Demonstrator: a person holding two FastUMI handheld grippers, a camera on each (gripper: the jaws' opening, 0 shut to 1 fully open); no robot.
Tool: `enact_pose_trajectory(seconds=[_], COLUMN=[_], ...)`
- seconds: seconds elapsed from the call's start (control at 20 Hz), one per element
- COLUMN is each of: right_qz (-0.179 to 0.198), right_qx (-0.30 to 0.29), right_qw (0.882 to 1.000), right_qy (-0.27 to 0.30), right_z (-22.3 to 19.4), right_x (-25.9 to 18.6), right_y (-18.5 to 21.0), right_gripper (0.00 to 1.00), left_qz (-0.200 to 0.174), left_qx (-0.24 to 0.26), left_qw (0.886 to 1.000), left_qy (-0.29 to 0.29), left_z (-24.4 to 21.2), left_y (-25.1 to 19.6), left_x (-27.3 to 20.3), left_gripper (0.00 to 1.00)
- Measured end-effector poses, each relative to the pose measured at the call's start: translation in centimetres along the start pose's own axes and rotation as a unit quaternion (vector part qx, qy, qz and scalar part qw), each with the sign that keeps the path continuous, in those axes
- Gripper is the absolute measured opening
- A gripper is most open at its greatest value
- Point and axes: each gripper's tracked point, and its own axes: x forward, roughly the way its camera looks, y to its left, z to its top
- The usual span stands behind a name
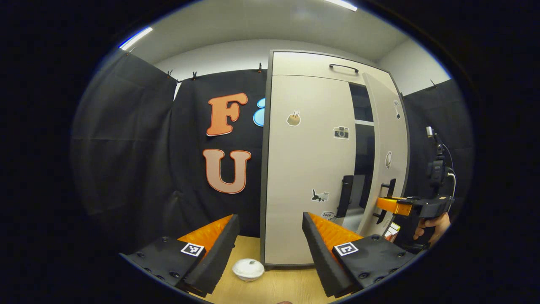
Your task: Open the right door of the double-door shoe cabinet with the right hand, and open the left door with the left hand.
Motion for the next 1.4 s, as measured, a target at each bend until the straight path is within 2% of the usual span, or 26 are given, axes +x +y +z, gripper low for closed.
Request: enact_pose_trajectory(seconds=[0.5,0.9,1.25,1.4], right_qz=[0.038,0.037,0.001,-0.027], right_qx=[-0.023,-0.029,-0.033,-0.070], right_qw=[0.999,0.999,0.999,0.997], right_qy=[-0.009,-0.021,-0.028,-0.032], right_z=[0.3,0.6,0.9,1.2], right_x=[-2.7,-5.2,-6.7,-7.5], right_y=[-0.9,-2.7,-5.2,-7.4], right_gripper=[0.19,0.18,0.17,0.16], left_qz=[-0.020,-0.035,-0.062,-0.072], left_qx=[0.019,0.005,-0.001,-0.003], left_qw=[1.000,0.999,0.998,0.997], left_qy=[0.006,0.008,0.018,0.023], left_z=[0.8,0.7,-0.2,-0.6], left_y=[-4.3,-6.9,-9.7,-10.9], left_x=[-1.0,0.1,1.6,2.4], left_gripper=[0.96,0.96,0.96,0.96])
